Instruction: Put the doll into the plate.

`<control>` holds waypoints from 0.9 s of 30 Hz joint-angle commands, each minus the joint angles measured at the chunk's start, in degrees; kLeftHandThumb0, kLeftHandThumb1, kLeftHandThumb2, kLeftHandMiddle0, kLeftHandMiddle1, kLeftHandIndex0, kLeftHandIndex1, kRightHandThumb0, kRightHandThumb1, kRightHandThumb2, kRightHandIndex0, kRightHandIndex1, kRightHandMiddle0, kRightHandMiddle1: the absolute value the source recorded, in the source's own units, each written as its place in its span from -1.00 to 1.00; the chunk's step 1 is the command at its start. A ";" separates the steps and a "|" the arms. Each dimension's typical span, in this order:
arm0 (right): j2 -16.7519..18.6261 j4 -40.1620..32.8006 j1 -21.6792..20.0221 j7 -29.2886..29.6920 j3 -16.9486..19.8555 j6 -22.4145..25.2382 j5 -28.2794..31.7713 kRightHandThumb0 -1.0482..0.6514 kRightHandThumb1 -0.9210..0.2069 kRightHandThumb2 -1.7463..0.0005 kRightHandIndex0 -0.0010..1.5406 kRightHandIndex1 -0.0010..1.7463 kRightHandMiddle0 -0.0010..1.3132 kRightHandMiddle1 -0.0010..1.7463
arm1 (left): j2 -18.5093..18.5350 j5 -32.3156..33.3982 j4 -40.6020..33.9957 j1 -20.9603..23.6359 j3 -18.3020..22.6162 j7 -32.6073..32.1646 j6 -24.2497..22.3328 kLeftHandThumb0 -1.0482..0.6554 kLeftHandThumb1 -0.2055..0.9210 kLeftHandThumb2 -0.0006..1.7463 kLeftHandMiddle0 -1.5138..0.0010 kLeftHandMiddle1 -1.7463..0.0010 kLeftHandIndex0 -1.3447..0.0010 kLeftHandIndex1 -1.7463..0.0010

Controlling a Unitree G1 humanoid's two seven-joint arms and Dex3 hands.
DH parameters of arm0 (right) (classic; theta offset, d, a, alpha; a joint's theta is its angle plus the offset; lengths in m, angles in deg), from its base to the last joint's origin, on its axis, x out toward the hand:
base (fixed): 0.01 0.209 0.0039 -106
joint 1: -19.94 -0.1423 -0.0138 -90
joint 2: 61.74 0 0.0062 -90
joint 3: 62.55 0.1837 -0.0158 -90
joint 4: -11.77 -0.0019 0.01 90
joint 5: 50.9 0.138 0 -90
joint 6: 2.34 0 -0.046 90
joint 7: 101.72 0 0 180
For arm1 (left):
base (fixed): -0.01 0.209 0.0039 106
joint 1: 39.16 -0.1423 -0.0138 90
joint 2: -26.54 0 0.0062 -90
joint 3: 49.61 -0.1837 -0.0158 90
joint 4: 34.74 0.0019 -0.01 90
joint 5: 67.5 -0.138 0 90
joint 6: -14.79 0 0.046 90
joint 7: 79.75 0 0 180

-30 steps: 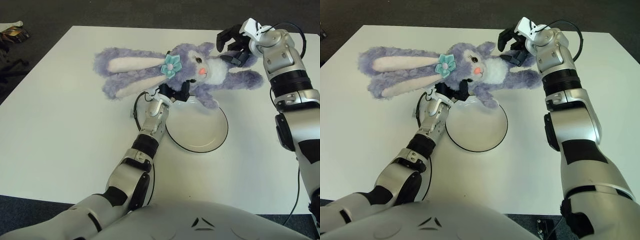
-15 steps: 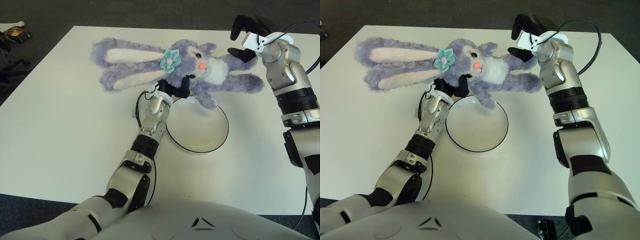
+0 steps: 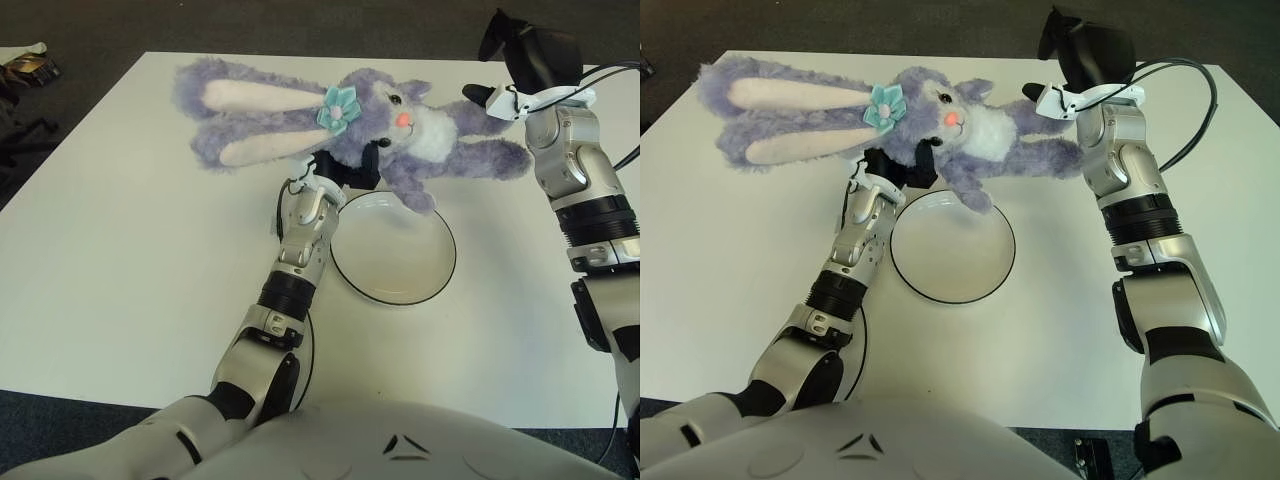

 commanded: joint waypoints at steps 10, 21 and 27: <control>-3.85 4.90 0.29 1.95 0.92 -2.23 -0.51 0.23 -0.55 0.05 -0.42 0.84 -0.67 0.91 | -4.09 0.34 -9.56 -3.01 0.99 -5.15 -6.51 0.23 -0.53 0.83 -0.09 -0.93 0.15 -1.00; -4.75 14.60 -0.94 6.54 -0.81 -3.35 -2.45 0.23 -0.71 0.20 -0.50 0.82 -0.71 0.91 | -4.34 1.18 -13.73 -3.24 2.05 -8.59 -10.79 0.23 -0.56 0.86 -0.08 -0.96 0.12 -1.00; -4.69 20.36 -3.02 9.71 -1.97 -3.86 -3.48 0.23 -0.62 0.09 -0.51 0.90 -0.70 0.91 | -4.40 1.37 -15.06 -3.39 2.17 -9.37 -11.99 0.23 -0.57 0.87 -0.09 -0.97 0.11 -1.00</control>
